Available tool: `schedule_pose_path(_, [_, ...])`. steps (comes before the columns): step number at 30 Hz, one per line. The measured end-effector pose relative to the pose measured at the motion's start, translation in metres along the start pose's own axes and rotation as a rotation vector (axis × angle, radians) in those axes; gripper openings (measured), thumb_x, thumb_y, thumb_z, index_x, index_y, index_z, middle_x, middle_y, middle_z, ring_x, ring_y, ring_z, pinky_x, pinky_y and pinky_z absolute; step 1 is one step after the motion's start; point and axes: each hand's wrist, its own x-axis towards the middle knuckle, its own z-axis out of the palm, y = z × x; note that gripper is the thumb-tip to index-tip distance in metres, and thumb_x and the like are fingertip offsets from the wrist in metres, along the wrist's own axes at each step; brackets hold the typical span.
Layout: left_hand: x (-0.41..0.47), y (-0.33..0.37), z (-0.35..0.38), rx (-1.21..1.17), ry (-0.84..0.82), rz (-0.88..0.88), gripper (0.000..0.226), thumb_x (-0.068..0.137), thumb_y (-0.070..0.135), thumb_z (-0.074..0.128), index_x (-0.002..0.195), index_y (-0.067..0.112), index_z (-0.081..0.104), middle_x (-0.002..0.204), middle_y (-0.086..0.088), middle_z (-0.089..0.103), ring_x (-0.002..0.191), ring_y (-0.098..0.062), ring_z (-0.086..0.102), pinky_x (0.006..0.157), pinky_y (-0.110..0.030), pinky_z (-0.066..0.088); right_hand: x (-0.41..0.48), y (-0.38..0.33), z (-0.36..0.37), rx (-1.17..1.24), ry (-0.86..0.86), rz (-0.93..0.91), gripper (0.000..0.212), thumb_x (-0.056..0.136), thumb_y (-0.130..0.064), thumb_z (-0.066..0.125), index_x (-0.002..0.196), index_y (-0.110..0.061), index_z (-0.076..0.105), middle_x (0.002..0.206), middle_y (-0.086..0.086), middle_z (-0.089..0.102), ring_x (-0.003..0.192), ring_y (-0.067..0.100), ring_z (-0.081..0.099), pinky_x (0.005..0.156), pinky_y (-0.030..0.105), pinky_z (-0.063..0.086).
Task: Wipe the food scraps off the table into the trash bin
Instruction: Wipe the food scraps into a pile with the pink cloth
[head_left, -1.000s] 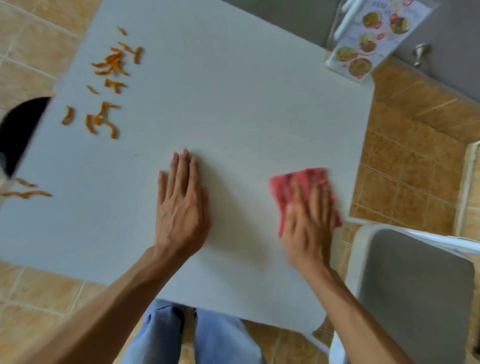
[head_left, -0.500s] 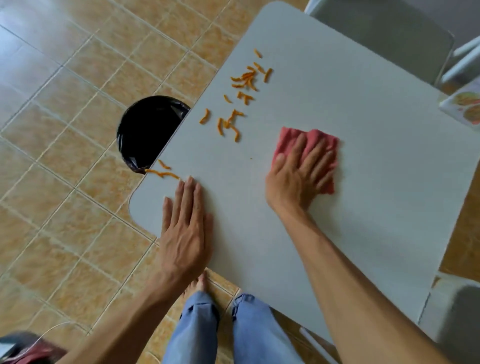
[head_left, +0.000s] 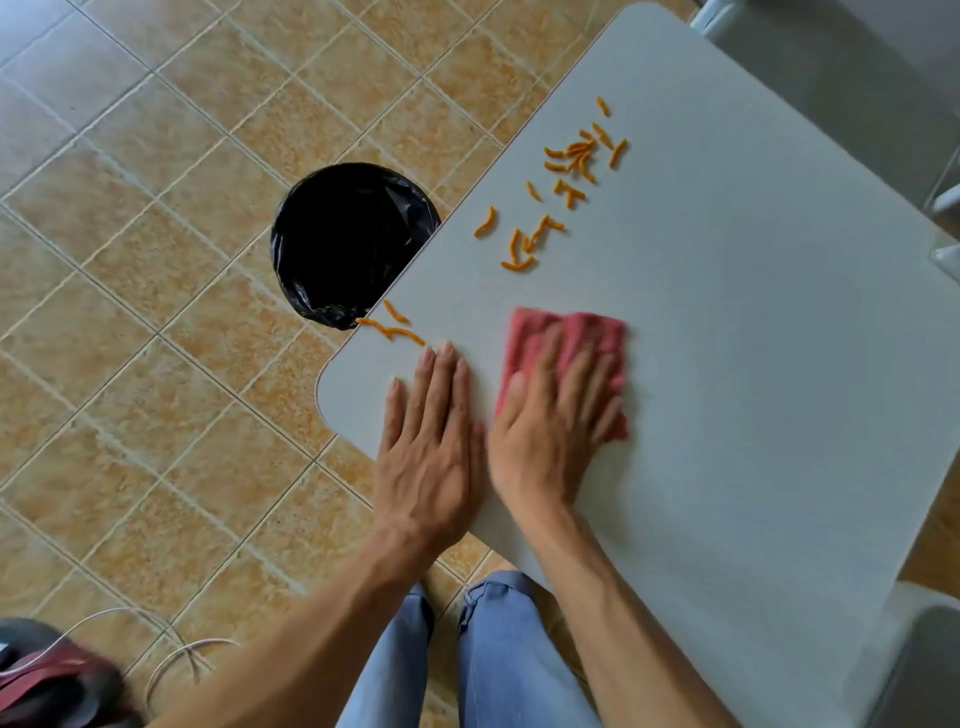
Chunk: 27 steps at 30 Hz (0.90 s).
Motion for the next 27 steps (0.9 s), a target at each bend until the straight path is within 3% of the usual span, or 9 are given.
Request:
schedule_pose_path(2, [0.000,-0.001,0.001,-0.001,-0.012,0.017,0.060,0.103,0.033,0.027,0.155,0.008,0.010,0.164,-0.008,0.003,0.152,-0.023,-0.003,0.123,-0.045,0.004,-0.006,0.010,-0.006,-0.058,-0.145,-0.316,0.058,0.103,-0.040,0.033,0.158,-0.023,0.030,0.167,0.010,0.022,0.155,0.032,0.017,0.122,0.055,0.015])
schedule_pose_path(4, [0.002,-0.002,0.001,-0.004,-0.005,0.030,0.060,0.103,0.033,0.026,0.155,0.007,0.011,0.164,-0.008,0.004,0.152,-0.023,-0.003,0.123,-0.044,0.003,0.020,0.027,-0.008,-0.104,-0.176,-0.453,0.058,0.104,-0.042,0.031,0.159,-0.027,0.026,0.169,0.005,0.017,0.156,0.027,0.014,0.123,0.052,0.016])
schedule_pose_path(10, [-0.001,-0.004,0.004,0.031,-0.010,0.018,0.061,0.103,0.034,0.025,0.155,0.007,0.011,0.164,-0.010,0.005,0.152,-0.022,-0.002,0.123,-0.045,0.002,0.041,-0.028,0.011,0.021,0.056,0.130,0.059,0.099,-0.035,0.036,0.154,-0.013,0.040,0.162,0.019,0.032,0.151,0.039,0.027,0.121,0.055,0.022])
schedule_pose_path(13, [-0.001,-0.003,0.006,0.062,-0.002,0.056,0.064,0.101,0.032,0.030,0.155,0.008,0.009,0.164,-0.011,0.003,0.152,-0.024,-0.002,0.123,-0.044,-0.002,0.021,-0.030,0.006,0.025,-0.069,-0.072,0.062,0.100,-0.038,0.031,0.158,-0.014,0.030,0.166,0.016,0.022,0.155,0.036,0.016,0.124,0.053,0.013])
schedule_pose_path(16, [0.000,-0.002,0.007,0.055,0.010,0.028,0.059,0.103,0.030,0.026,0.155,0.006,0.011,0.164,-0.011,0.005,0.152,-0.023,-0.002,0.123,-0.045,0.001,0.024,0.027,-0.008,-0.035,-0.088,-0.345,0.058,0.104,-0.042,0.026,0.158,-0.019,0.032,0.166,0.010,0.025,0.155,0.030,0.020,0.124,0.050,0.017])
schedule_pose_path(21, [-0.002,0.003,0.006,0.051,0.029,0.027,0.060,0.102,0.033,0.022,0.155,0.007,0.012,0.164,-0.011,0.006,0.152,-0.022,-0.002,0.123,-0.043,-0.001,-0.002,0.059,-0.016,-0.024,0.065,0.183,0.056,0.103,-0.035,0.037,0.155,-0.016,0.037,0.164,0.016,0.029,0.153,0.038,0.024,0.123,0.055,0.018])
schedule_pose_path(22, [-0.002,0.003,0.006,0.058,0.033,0.022,0.060,0.101,0.033,0.022,0.155,0.007,0.013,0.164,-0.011,0.007,0.152,-0.023,0.000,0.123,-0.043,0.000,-0.014,0.053,-0.018,0.005,0.011,0.131,0.057,0.103,-0.035,0.038,0.157,-0.018,0.035,0.165,0.015,0.026,0.153,0.038,0.020,0.123,0.056,0.015])
schedule_pose_path(25, [-0.002,0.003,0.004,0.070,0.019,0.010,0.061,0.100,0.034,0.021,0.154,0.007,0.013,0.164,-0.013,0.008,0.152,-0.025,0.002,0.122,-0.046,0.002,-0.038,0.064,-0.029,0.040,-0.174,-0.314,0.058,0.103,-0.040,0.034,0.159,-0.028,0.027,0.169,0.007,0.017,0.156,0.032,0.011,0.124,0.054,0.010])
schedule_pose_path(27, [-0.004,0.009,0.005,0.057,0.024,0.009,0.061,0.101,0.034,0.021,0.154,0.007,0.012,0.164,-0.013,0.007,0.152,-0.026,0.001,0.122,-0.046,-0.001,-0.039,0.098,-0.038,0.012,-0.201,-0.462,0.056,0.104,-0.043,0.028,0.159,-0.032,0.026,0.169,0.002,0.016,0.157,0.026,0.011,0.124,0.050,0.011])
